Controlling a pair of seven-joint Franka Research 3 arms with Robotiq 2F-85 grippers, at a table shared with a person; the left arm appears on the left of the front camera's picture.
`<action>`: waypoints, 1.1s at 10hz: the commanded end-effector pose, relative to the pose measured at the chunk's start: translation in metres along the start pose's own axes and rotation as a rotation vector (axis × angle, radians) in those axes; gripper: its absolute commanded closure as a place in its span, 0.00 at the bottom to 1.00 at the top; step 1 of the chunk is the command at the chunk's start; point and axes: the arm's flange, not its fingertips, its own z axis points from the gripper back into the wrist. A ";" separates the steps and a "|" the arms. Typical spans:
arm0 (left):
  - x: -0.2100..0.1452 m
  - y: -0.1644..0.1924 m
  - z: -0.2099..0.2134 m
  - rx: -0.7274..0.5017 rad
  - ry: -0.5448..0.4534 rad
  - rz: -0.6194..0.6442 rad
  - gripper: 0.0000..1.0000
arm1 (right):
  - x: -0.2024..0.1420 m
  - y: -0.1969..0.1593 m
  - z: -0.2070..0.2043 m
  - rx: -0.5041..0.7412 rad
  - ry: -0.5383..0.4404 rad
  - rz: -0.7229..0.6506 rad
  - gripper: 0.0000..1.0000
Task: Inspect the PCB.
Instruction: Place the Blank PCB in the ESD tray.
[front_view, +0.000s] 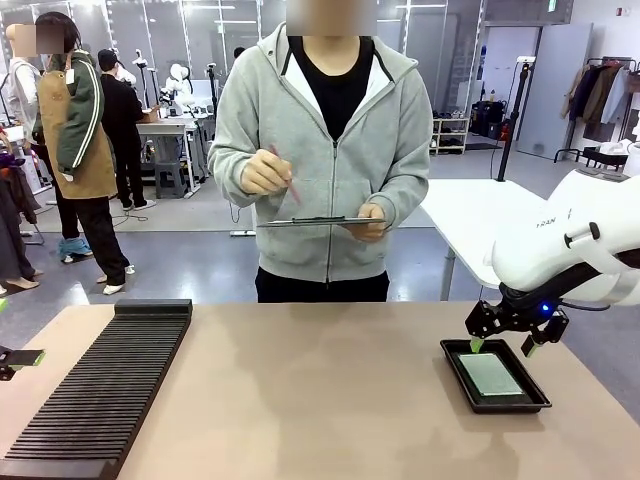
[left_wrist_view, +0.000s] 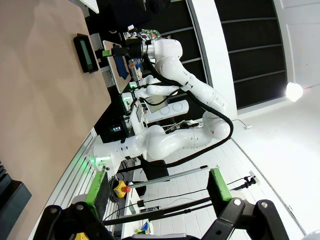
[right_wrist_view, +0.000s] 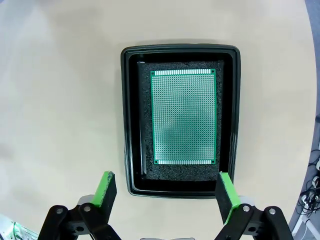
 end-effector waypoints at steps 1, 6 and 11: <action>0.001 0.000 0.001 0.002 0.004 -0.002 0.00 | 0.000 0.000 0.000 0.019 -0.018 0.002 0.00; 0.001 0.000 0.001 0.002 0.004 -0.002 0.00 | 0.000 0.000 0.000 0.019 -0.018 0.002 0.00; 0.001 0.000 0.001 0.002 0.004 -0.002 0.00 | 0.000 0.000 0.000 0.019 -0.018 0.002 0.00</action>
